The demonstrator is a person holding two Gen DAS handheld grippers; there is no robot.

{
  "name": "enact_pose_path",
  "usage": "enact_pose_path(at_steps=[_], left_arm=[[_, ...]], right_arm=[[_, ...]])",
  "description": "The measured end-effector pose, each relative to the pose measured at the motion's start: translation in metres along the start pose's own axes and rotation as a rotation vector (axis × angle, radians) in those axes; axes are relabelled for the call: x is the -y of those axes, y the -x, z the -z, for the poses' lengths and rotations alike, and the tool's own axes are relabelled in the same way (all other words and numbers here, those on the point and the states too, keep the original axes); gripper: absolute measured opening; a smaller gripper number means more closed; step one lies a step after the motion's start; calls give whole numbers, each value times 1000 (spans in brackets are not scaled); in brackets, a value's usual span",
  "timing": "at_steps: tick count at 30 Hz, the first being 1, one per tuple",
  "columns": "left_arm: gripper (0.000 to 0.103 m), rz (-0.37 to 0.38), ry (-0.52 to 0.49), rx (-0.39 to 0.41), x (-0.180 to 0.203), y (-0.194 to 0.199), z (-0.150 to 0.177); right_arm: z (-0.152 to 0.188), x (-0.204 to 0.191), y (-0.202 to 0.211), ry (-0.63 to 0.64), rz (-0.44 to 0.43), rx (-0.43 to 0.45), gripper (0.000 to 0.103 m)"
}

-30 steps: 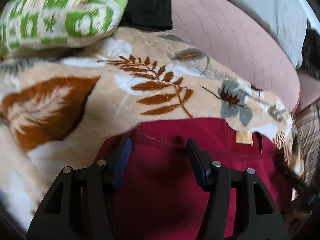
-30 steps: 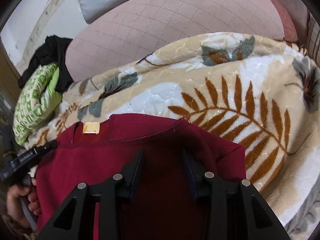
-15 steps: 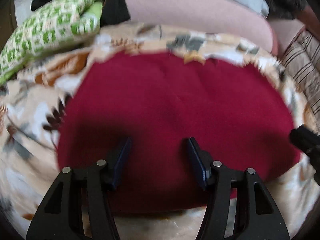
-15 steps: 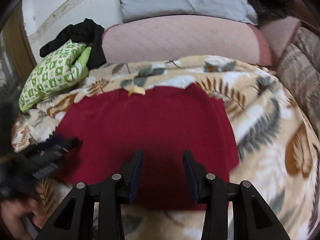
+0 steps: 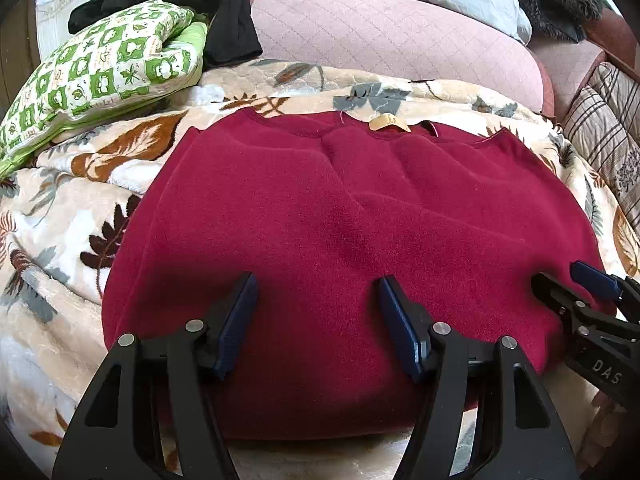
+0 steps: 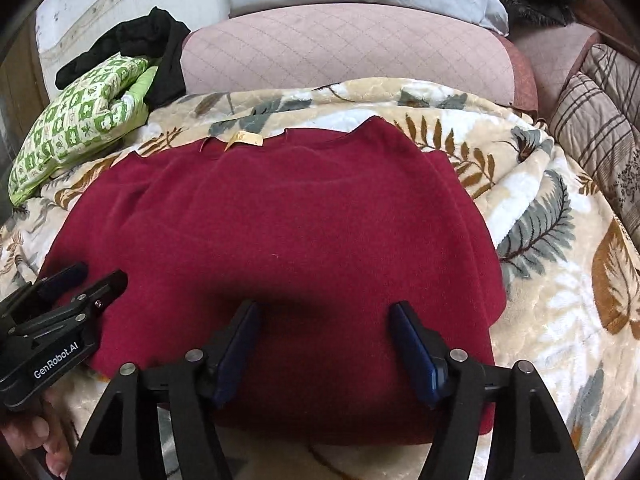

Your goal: Fold small clothes

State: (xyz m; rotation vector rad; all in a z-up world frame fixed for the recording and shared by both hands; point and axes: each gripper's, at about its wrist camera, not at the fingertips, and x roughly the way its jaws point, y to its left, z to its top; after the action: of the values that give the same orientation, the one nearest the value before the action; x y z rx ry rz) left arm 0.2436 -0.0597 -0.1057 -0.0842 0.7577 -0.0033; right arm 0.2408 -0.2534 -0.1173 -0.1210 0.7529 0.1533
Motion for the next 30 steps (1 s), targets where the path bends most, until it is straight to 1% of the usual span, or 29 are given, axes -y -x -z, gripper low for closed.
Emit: enact_pose_path(at_steps=[10,22,24,26,28,30], left_arm=[[65,-9,-9,1,2,-2,0],[65,-3,-4,15,0,-3,0],[65,19,13,26,-3,2,-2],[65,31,33,67,-8,12,-9],[65,4,35,107,-13,18,-25],[65,7,50,107,-20,13,-47]], right_arm=[[1,0,-7,18,12,21,74],[-2,0,-6,14,13,30,76],[-5,0,-6,8,12,23,76],[-9,1,-5,-9,15,13,76],[-14,1,-3,-31,25,9,76],[-21,2,7,-57,15,52,75]])
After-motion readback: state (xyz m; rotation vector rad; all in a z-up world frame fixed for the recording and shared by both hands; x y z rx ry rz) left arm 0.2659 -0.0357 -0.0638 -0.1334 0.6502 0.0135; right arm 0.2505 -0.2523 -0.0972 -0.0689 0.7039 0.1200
